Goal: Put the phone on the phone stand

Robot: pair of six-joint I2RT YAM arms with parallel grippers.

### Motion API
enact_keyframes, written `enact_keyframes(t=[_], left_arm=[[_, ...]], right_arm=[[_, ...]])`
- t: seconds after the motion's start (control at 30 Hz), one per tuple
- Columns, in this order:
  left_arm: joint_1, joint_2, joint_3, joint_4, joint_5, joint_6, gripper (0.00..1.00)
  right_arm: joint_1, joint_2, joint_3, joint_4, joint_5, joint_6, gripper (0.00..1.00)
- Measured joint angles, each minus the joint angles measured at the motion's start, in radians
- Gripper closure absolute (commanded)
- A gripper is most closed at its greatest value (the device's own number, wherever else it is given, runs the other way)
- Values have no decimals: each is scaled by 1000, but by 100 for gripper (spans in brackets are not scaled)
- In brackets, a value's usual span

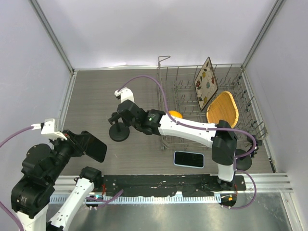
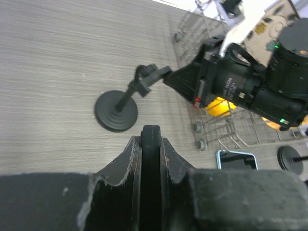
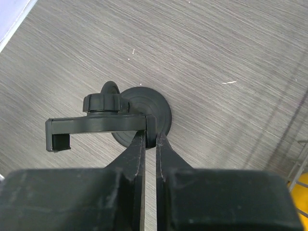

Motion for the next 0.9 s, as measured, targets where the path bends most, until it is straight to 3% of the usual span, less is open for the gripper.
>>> enact_keyframes(t=[0.13, 0.3, 0.4, 0.9], left_arm=[[-5, 0, -68, 82, 180, 4, 100], [-14, 28, -232, 320, 595, -32, 100], [-17, 76, -278, 434, 773, -30, 100], [-17, 238, -233, 669, 1112, 277, 100]], right_arm=[[5, -27, -40, 14, -5, -2, 99], [5, -176, -221, 41, -72, -23, 99], [5, -245, -296, 48, -108, -43, 99], [-55, -328, -357, 14, -265, -95, 99]])
